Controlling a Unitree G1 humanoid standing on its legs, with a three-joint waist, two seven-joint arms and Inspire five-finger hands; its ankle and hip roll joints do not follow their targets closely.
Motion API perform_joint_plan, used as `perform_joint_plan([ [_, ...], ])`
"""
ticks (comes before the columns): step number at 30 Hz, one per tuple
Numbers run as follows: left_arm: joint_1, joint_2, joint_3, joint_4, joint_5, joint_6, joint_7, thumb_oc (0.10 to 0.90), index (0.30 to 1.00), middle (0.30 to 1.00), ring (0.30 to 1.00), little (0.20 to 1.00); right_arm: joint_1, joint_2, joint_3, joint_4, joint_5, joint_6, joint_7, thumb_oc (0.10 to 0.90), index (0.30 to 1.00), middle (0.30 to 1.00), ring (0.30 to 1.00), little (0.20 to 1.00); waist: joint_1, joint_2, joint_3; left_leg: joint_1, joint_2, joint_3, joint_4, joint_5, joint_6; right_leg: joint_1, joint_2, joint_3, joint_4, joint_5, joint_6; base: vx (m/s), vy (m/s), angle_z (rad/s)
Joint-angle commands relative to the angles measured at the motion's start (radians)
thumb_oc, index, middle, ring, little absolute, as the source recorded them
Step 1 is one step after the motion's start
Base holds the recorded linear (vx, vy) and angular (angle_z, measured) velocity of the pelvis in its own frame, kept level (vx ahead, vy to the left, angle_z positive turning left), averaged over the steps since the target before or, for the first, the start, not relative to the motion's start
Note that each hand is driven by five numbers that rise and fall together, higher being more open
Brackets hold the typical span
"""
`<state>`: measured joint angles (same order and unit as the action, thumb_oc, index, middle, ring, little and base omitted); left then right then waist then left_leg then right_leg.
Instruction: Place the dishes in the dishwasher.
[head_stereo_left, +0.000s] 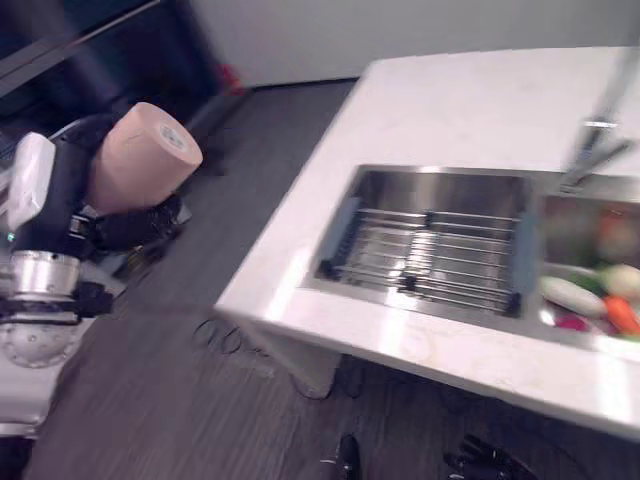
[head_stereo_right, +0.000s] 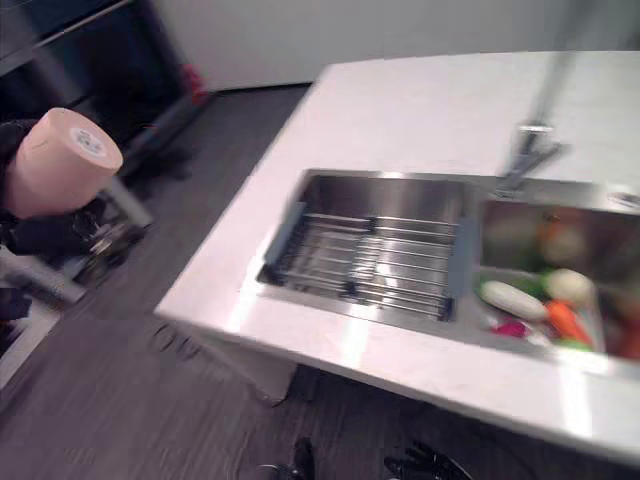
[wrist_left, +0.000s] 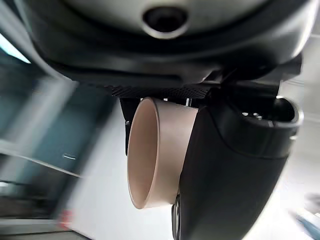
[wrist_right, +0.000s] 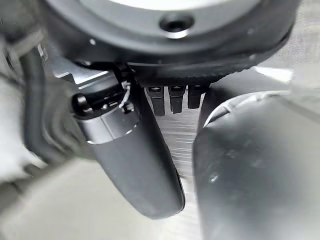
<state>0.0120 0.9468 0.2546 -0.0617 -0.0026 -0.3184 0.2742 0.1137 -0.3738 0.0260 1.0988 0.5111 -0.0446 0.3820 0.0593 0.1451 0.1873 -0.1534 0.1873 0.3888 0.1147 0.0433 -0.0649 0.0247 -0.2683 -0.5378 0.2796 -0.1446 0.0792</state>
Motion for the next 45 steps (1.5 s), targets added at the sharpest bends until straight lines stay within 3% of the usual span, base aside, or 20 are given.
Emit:
perform_joint_plan([
  [1, -0.078, -0.007, 0.075, -0.043, 0.034, -0.098, 0.068, 0.4, 0.3, 0.3, 0.3, 0.3, -0.051, 0.03, 0.01, -0.006, -0.004, -0.01, -0.031, 0.8, 0.9, 0.9, 0.9, 0.9, -0.015, 0.015, 0.022, -0.01, 0.089, -0.032, 0.185, -0.087, -0.103, 0.045, 0.024, 0.043, 0.02, -0.114, 0.039, -0.16, 0.359, 2.1],
  [9, -0.107, -0.11, 0.047, -0.1, 0.037, -0.067, 0.047, 0.4, 0.3, 0.3, 0.3, 0.3, -0.065, 0.058, 0.009, 0.032, 0.007, -0.062, -0.099, 0.8, 0.9, 0.9, 0.9, 0.9, -0.003, -0.005, 0.005, 0.026, 0.155, 0.111, 0.185, -0.072, -0.099, 0.078, -0.045, -0.108, 0.02, -0.072, 0.048, -0.06, 0.399, 1.09],
  [12, -0.088, -0.135, 0.046, -0.118, 0.052, -0.073, 0.017, 0.4, 0.3, 0.3, 0.3, 0.3, -0.066, 0.076, 0.003, 0.025, 0.018, -0.051, -0.141, 0.8, 0.9, 0.9, 0.9, 0.9, 0.038, -0.01, 0.002, 0.001, 0.105, 0.077, 0.185, -0.091, -0.08, 0.103, -0.071, -0.126, 0.02, -0.065, 0.059, 0.12, 0.464, 0.89],
  [13, -0.066, -0.149, 0.046, -0.136, 0.107, -0.11, -0.017, 0.4, 0.3, 0.3, 0.3, 0.3, -0.068, 0.087, -0.005, 0.012, 0.06, -0.05, -0.156, 0.8, 0.9, 0.9, 0.9, 0.9, 0.084, -0.016, -0.007, -0.018, 0.043, 0.044, 0.185, -0.128, -0.047, 0.138, -0.094, -0.146, 0.02, -0.057, 0.063, 0.18, 0.595, 0.33],
  [16, -0.072, -0.148, 0.026, -0.137, 0.111, -0.154, -0.08, 0.4, 0.3, 0.3, 0.3, 0.3, -0.061, 0.1, -0.022, -0.017, 0.089, -0.051, -0.183, 0.8, 0.9, 0.9, 0.9, 0.9, 0.093, -0.015, -0.021, -0.03, -0.025, -0.003, 0.185, -0.169, -0.008, 0.169, -0.09, -0.129, 0.021, -0.051, 0.06, 0.19, 0.417, 0.42],
  [19, -0.126, -0.126, -0.032, -0.109, 0.086, -0.22, -0.133, 0.4, 0.3, 0.3, 0.3, 0.3, -0.048, 0.106, -0.045, -0.029, 0.152, -0.055, -0.203, 0.8, 0.9, 0.9, 0.9, 0.9, 0.037, -0.02, -0.019, -0.032, -0.091, -0.075, 0.185, -0.208, 0.038, 0.14, -0.007, 0.007, 0.048, -0.043, 0.063, 0.23, 0.193, 1.2],
  [20, -0.222, -0.101, -0.114, -0.076, 0.066, -0.257, -0.18, 0.4, 0.3, 0.3, 0.3, 0.3, -0.025, 0.107, -0.058, -0.042, 0.183, -0.064, -0.215, 0.8, 0.9, 0.9, 0.9, 0.9, -0.042, -0.038, 0.002, -0.016, -0.159, -0.159, 0.185, -0.238, 0.079, 0.067, 0.104, 0.162, 0.1, -0.053, 0.054, 0.24, 0.212, 1.91],
  [22, -0.322, -0.08, -0.197, -0.067, 0.098, -0.207, -0.18, 0.4, 0.3, 0.3, 0.3, 0.3, -0.016, 0.099, -0.071, -0.043, 0.179, -0.069, -0.2, 0.8, 0.9, 0.9, 0.9, 0.9, -0.094, -0.033, 0.023, 0.001, -0.171, -0.19, 0.185, -0.234, 0.097, -0.005, 0.162, 0.19, 0.125, -0.012, 0.038, 0.15, 0.19, 3.15],
  [26, -0.41, -0.063, -0.262, -0.087, 0.133, -0.113, -0.185, 0.4, 0.3, 0.3, 0.3, 0.3, -0.017, 0.075, -0.086, -0.026, 0.173, -0.045, -0.166, 0.8, 0.9, 0.9, 0.9, 0.9, -0.135, -0.046, 0.043, 0.039, -0.175, -0.196, 0.185, -0.257, 0.094, -0.061, 0.191, 0.203, 0.048, 0.031, 0.044, 0.14, -0.006, 1.37],
  [29, -0.457, -0.047, -0.291, -0.099, 0.153, -0.048, -0.202, 0.4, 0.3, 0.3, 0.3, 0.3, -0.02, 0.061, -0.098, 0.035, 0.145, -0.056, -0.122, 0.8, 0.9, 0.9, 0.9, 0.9, -0.172, -0.09, 0.05, 0.082, -0.222, -0.219, 0.185, -0.305, 0.109, -0.216, 0.166, 0.269, 0.02, 0.099, 0.078, 0.24, -0.128, 0.77],
  [32, -0.463, -0.017, -0.282, -0.098, 0.164, -0.029, -0.213, 0.4, 0.3, 0.3, 0.3, 0.3, -0.028, 0.064, -0.1, 0.058, 0.15, -0.06, -0.111, 0.8, 0.9, 0.9, 0.9, 0.9, -0.178, -0.117, 0.052, 0.127, -0.256, -0.241, 0.185, -0.356, 0.124, -0.316, 0.144, 0.285, 0.02, 0.166, 0.115, 0.37, -0.208, -0.08],
  [34, -0.465, 0.004, -0.272, -0.089, 0.152, -0.029, -0.221, 0.4, 0.3, 0.3, 0.3, 0.3, -0.025, 0.065, -0.09, 0.055, 0.153, -0.057, -0.111, 0.8, 0.9, 0.9, 0.9, 0.9, -0.179, -0.121, 0.052, 0.157, -0.263, -0.243, 0.185, -0.374, 0.133, -0.323, 0.145, 0.271, 0.02, 0.169, 0.11, 0.43, -0.223, 0.18],
  [38, -0.441, 0.023, -0.246, -0.07, 0.126, -0.029, -0.227, 0.4, 0.3, 0.3, 0.3, 0.3, -0.028, 0.055, -0.076, 0.049, 0.146, -0.016, -0.133, 0.8, 0.9, 0.9, 0.9, 0.9, -0.163, -0.107, 0.036, 0.227, -0.264, -0.25, 0.185, -0.386, 0.121, -0.264, 0.158, 0.215, 0.02, 0.123, 0.066, 0.36, -0.181, 0.17],
  [39, -0.428, 0.026, -0.236, -0.069, 0.132, -0.027, -0.226, 0.4, 0.3, 0.3, 0.3, 0.3, -0.033, 0.045, -0.069, 0.056, 0.126, -0.007, -0.134, 0.8, 0.9, 0.9, 0.9, 0.9, -0.16, -0.102, 0.024, 0.275, -0.26, -0.227, 0.185, -0.374, 0.098, -0.23, 0.156, 0.201, 0.02, 0.089, 0.038, 0.37, -0.162, 0.19],
  [40, -0.432, 0.033, -0.238, -0.073, 0.127, -0.025, -0.225, 0.4, 0.3, 0.3, 0.3, 0.3, -0.036, 0.036, -0.061, 0.063, 0.115, -0.006, -0.131, 0.8, 0.9, 0.9, 0.9, 0.9, -0.159, -0.106, 0.018, 0.318, -0.246, -0.196, 0.185, -0.294, 0.069, -0.208, 0.149, 0.195, 0.02, 0.064, 0.019, 0.35, -0.154, 0.2],
  [41, -0.434, 0.035, -0.238, -0.073, 0.123, -0.025, -0.225, 0.4, 0.3, 0.3, 0.3, 0.3, -0.036, 0.034, -0.059, 0.064, 0.115, -0.008, -0.13, 0.8, 0.9, 0.9, 0.9, 0.9, -0.159, -0.108, 0.018, 0.33, -0.243, -0.19, 0.185, -0.265, 0.06, -0.203, 0.146, 0.194, 0.02, 0.059, 0.015, 0.35, -0.185, 0.13],
  [42, -0.444, 0.05, -0.236, -0.075, 0.106, -0.014, -0.218, 0.4, 0.3, 0.3, 0.3, 0.3, -0.037, 0.018, -0.052, 0.069, 0.103, -0.013, -0.124, 0.8, 0.9, 0.9, 0.9, 0.9, -0.154, -0.107, 0.018, 0.339, -0.224, -0.176, 0.24, -0.157, 0.012, -0.177, 0.142, 0.183, 0.02, 0.029, -0.01, 0.26, -0.162, 0.25],
  [43, -0.445, 0.06, -0.231, -0.077, 0.096, -0.008, -0.218, 0.4, 0.3, 0.3, 0.3, 0.3, -0.037, 0.013, -0.049, 0.07, 0.1, -0.013, -0.125, 0.8, 0.9, 0.9, 0.9, 0.9, -0.152, -0.108, 0.019, 0.318, -0.208, -0.167, 0.303, -0.122, -0.006, -0.165, 0.142, 0.18, 0.02, 0.017, -0.022, 0.47, -0.331, 0.3],
  [44, -0.47, 0.093, -0.218, -0.066, 0.028, -0.004, -0.241, 0.4, 0.3, 0.3, 0.3, 0.3, -0.038, -0.006, -0.048, 0.097, 0.118, -0.028, -0.121, 0.8, 0.9, 0.9, 0.9, 0.9, -0.137, -0.119, 0.031, 0.161, -0.144, -0.161, 0.505, -0.113, -0.032, -0.113, 0.15, 0.21, 0.02, -0.037, -0.042, 0.36, -0.262, 0.32],
  [45, -0.48, 0.098, -0.219, -0.059, 0.015, -0.006, -0.248, 0.4, 0.3, 0.3, 0.3, 0.3, -0.039, -0.012, -0.055, 0.108, 0.122, -0.032, -0.112, 0.8, 0.9, 0.9, 0.9, 0.9, -0.134, -0.122, 0.038, 0.123, -0.132, -0.152, 0.509, -0.126, -0.025, -0.098, 0.151, 0.217, 0.02, -0.046, -0.043, 0.4, -0.206, 0.3],
])
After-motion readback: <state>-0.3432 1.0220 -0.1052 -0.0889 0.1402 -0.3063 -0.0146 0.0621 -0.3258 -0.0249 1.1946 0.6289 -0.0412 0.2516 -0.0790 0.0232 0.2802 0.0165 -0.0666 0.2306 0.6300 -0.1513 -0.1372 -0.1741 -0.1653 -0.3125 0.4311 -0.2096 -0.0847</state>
